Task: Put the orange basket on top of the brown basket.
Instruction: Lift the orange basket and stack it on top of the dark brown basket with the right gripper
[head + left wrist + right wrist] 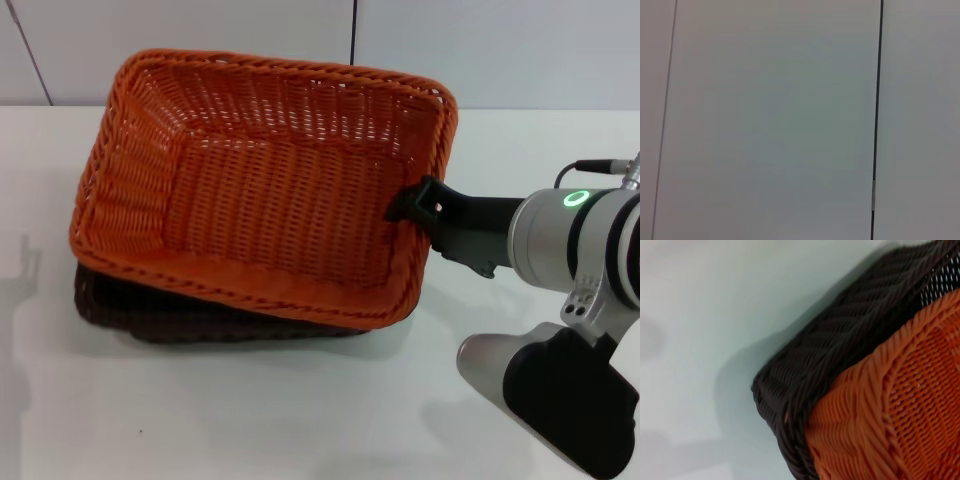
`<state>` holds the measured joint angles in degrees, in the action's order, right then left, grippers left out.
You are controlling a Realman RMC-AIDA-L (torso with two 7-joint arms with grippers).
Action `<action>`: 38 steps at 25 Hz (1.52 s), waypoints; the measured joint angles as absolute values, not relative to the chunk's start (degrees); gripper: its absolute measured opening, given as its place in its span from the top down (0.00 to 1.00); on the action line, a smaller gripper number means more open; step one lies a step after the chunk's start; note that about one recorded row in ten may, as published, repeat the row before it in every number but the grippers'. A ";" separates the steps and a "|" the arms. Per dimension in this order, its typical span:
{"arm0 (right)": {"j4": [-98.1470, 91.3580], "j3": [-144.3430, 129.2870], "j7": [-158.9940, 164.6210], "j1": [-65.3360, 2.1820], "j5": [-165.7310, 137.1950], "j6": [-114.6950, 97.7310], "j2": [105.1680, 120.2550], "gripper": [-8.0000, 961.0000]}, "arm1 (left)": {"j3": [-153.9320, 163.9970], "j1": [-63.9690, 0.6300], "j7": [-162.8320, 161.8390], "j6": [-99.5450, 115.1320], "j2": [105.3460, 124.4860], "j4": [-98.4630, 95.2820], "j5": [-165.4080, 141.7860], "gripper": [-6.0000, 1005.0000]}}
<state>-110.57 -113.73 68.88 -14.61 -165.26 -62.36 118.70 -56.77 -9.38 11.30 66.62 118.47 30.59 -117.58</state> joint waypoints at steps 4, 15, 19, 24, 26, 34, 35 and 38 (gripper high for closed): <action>-111.21 -113.93 68.96 -13.63 -165.26 -61.92 118.76 0.60 | -56.44 -9.34 11.30 66.79 118.47 30.59 -117.64 0.20; -117.23 -117.90 70.46 -6.51 -165.95 -60.22 118.92 0.36 | -55.40 -9.28 11.34 66.81 118.37 30.58 -117.69 0.20; -117.68 -120.64 70.60 -4.83 -166.79 -59.94 119.00 0.36 | -55.12 -9.25 11.34 66.80 118.31 30.58 -117.69 0.20; -118.06 -121.52 71.09 -3.46 -167.19 -59.40 118.99 0.36 | -54.07 -9.23 11.34 66.87 118.23 30.41 -117.75 0.20; -118.13 -122.21 71.15 -3.23 -167.20 -59.05 118.90 0.35 | -53.95 -9.19 11.37 66.75 118.24 30.42 -117.76 0.20; -118.04 -122.89 71.25 -2.20 -167.22 -52.85 118.67 0.35 | -53.36 -8.96 11.46 66.68 118.29 30.62 -117.77 0.20; -118.04 -122.78 71.26 -2.02 -167.23 -52.60 118.68 0.35 | -53.36 -8.96 11.46 66.68 118.29 30.62 -117.77 0.20; -118.05 -123.17 71.61 -1.39 -167.24 -52.64 118.66 0.35 | -53.35 -8.90 11.45 66.53 118.30 30.51 -117.78 0.20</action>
<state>-118.05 -123.17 71.61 -1.39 -167.24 -52.64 118.66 -53.35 -8.90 11.45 66.53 118.30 30.51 -117.78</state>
